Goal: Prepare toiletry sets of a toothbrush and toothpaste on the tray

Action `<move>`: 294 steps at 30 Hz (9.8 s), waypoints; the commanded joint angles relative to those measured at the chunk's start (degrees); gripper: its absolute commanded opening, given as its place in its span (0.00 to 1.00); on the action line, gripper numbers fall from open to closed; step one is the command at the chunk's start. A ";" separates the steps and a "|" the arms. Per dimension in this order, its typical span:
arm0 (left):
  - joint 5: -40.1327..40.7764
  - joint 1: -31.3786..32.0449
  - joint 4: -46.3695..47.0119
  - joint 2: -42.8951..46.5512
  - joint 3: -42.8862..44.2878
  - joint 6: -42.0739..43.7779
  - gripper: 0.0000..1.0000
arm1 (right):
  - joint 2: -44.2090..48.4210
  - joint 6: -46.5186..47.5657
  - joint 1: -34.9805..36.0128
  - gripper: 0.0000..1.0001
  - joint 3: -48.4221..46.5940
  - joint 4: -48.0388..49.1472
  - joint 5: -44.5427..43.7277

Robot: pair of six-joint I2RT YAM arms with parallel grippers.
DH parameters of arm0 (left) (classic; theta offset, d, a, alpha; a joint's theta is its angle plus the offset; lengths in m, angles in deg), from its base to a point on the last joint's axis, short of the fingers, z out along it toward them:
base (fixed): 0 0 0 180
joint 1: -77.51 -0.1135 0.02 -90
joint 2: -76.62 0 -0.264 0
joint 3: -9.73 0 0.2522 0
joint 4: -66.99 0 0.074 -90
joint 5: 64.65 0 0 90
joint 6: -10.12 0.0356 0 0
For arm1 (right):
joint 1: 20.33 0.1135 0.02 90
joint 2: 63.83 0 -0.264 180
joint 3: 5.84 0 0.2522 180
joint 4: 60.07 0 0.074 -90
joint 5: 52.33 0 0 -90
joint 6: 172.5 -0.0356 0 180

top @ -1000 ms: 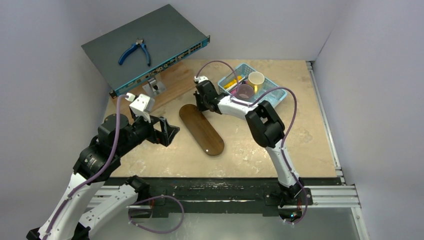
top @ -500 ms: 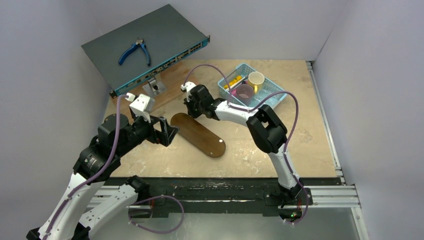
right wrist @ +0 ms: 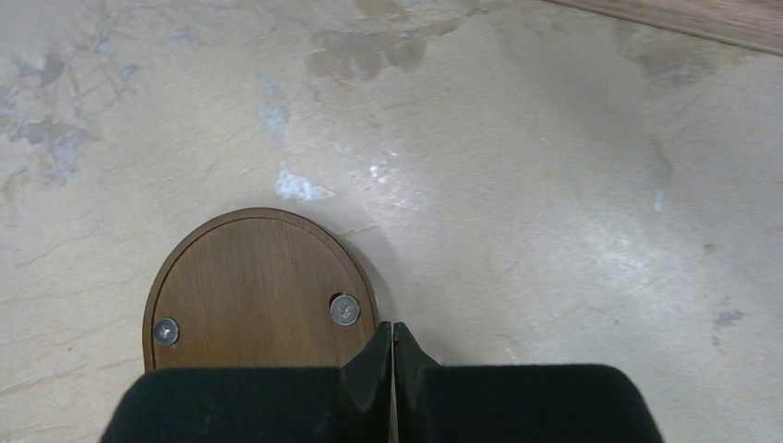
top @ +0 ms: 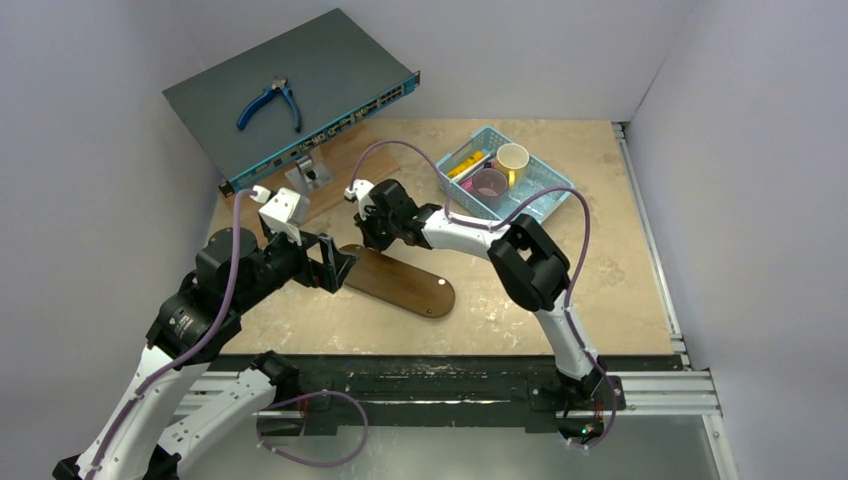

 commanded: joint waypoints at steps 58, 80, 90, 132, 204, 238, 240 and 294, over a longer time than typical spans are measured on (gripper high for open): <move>0.22 0.00 0.93 0.19 -0.08 1.16 0.98 | 50.04 -31.59 3.48 0.50 43.38 -21.19 -25.23; 0.50 0.05 0.77 0.36 0.00 1.26 0.98 | 44.14 -36.10 3.48 0.47 45.37 -19.05 -26.11; 0.54 0.04 0.77 0.54 0.12 1.26 0.98 | 42.04 -36.60 3.48 0.45 45.68 -19.70 -28.16; 0.01 0.04 0.81 1.40 0.05 1.10 0.98 | 50.77 -51.89 -0.30 0.40 50.92 -37.36 -40.93; 0.54 0.04 0.68 1.59 -0.01 1.26 0.98 | 23.38 -39.24 1.29 0.83 28.44 -15.21 -24.36; 0.47 -0.02 0.66 1.69 0.00 1.30 0.98 | 35.69 -42.34 2.79 0.83 24.20 -29.55 -40.69; 0.61 0.05 0.63 1.68 -0.08 1.35 0.98 | 37.44 -42.37 1.82 0.82 24.13 -29.90 -42.26; 0.54 -0.01 0.50 0.98 0.00 1.43 0.98 | 32.16 -39.25 -39.61 0.58 29.41 -17.75 -31.22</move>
